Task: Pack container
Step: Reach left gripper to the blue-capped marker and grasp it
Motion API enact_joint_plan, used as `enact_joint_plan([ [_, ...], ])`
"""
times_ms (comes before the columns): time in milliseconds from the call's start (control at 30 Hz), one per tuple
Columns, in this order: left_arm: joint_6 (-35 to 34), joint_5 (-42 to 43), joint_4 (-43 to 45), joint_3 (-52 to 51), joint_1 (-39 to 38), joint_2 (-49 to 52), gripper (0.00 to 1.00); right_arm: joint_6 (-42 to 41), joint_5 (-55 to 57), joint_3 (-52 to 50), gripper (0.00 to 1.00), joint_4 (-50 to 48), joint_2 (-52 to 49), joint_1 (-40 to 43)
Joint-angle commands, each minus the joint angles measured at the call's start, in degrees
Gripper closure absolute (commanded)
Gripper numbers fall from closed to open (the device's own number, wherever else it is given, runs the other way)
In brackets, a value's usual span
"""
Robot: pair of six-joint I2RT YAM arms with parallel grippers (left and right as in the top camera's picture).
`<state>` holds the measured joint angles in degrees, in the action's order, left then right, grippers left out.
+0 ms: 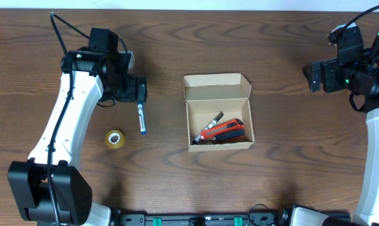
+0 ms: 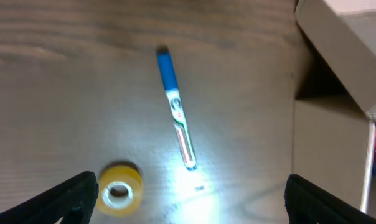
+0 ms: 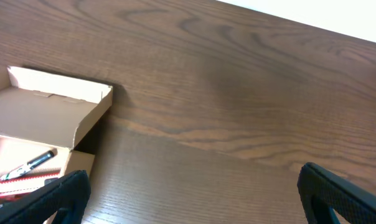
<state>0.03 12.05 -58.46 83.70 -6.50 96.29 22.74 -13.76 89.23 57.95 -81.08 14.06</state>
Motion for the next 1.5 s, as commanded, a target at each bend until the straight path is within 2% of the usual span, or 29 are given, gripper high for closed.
enact_joint_plan([
  [0,-4.59,-6.84,0.74,1.09,-0.57,0.74,0.05,-0.85,-1.05,0.66,0.01,-0.09,0.59,0.26],
  [167,-8.66,-9.70,0.85,1.05,-0.66,5.16,0.05,-0.87,-1.07,0.63,0.01,-0.07,0.50,0.26],
  [567,-6.60,-7.93,2.62,0.52,-3.34,15.52,0.04,-0.87,-1.07,0.63,0.01,0.11,0.44,0.26],
  [867,-6.69,-7.32,7.39,-3.58,-5.18,16.48,0.02,-0.83,-0.87,0.55,0.01,0.13,0.44,0.26],
  [1133,-8.00,-5.90,12.24,-10.25,-6.95,16.48,0.00,-0.90,3.61,-0.22,0.01,0.09,-0.35,0.28],
  [1333,-8.81,-6.08,13.92,-11.21,-8.57,16.48,0.00,-2.08,6.25,-0.22,0.01,-0.83,-0.92,1.33],
  [1367,-9.31,-6.05,14.25,-11.21,-8.79,16.46,0.05,-2.36,6.23,-0.22,0.01,-0.90,-1.01,1.75],
  [1467,-10.19,-6.12,15.08,-11.21,-9.29,16.48,0.08,-3.04,6.10,-0.22,0.01,-0.92,-1.18,2.95],
])
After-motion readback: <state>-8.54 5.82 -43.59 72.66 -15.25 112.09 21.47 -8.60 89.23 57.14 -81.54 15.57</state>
